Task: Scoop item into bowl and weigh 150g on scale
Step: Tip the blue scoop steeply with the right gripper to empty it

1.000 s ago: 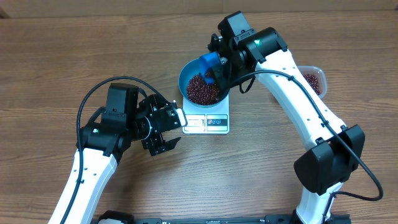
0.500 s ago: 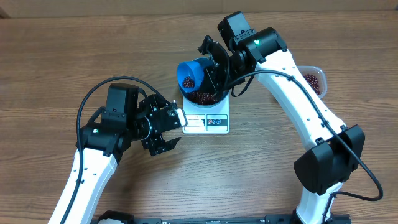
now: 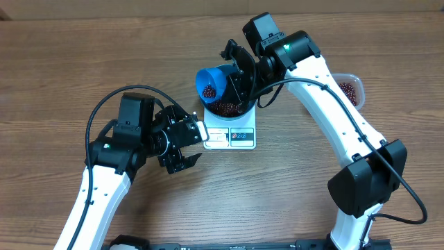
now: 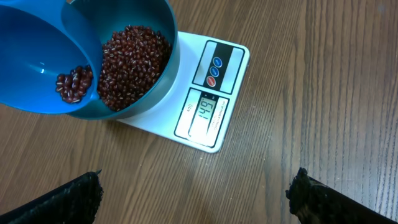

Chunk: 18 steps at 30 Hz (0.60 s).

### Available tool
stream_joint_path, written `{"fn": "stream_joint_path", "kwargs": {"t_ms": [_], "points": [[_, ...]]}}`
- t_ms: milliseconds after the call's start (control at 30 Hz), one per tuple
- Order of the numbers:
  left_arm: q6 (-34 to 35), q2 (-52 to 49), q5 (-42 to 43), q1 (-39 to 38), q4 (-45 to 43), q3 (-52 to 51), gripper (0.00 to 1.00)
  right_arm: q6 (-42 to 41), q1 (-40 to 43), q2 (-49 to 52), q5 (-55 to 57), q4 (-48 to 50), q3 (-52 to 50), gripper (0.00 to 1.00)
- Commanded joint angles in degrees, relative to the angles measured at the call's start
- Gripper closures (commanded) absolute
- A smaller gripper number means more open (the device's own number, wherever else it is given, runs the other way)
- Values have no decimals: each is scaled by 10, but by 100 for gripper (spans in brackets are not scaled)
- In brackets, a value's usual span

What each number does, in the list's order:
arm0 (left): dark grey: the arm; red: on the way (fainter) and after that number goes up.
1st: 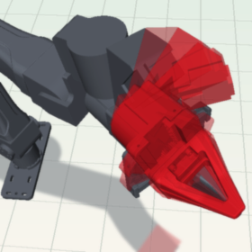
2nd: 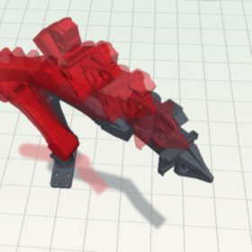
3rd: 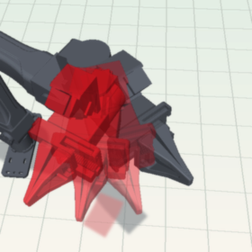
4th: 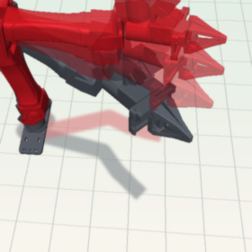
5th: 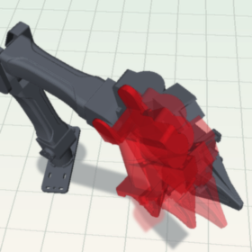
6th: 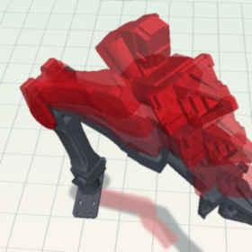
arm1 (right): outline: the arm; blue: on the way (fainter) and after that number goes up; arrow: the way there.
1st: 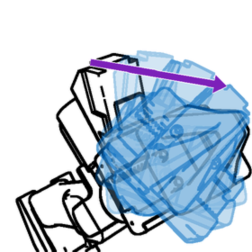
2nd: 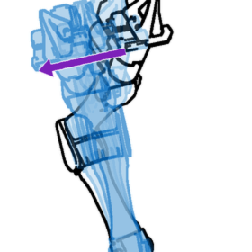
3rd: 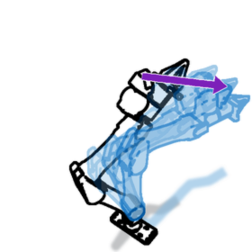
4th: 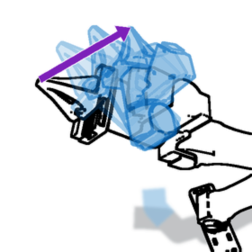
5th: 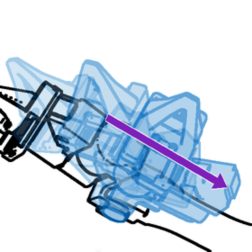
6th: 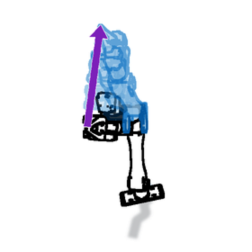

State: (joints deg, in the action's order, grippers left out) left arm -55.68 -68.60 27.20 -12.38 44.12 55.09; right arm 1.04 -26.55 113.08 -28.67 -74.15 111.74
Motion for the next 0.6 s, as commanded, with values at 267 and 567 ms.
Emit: {"fn": "stream_joint_path", "kwargs": {"t_ms": [267, 567], "points": [[6, -3, 5, -4, 0, -3, 1, -2, 21, -22, -10, 4, 20, 96], [6, -3, 5, -4, 0, -3, 0, -2, 27, -22, -10, 4, 20, 96]]}}
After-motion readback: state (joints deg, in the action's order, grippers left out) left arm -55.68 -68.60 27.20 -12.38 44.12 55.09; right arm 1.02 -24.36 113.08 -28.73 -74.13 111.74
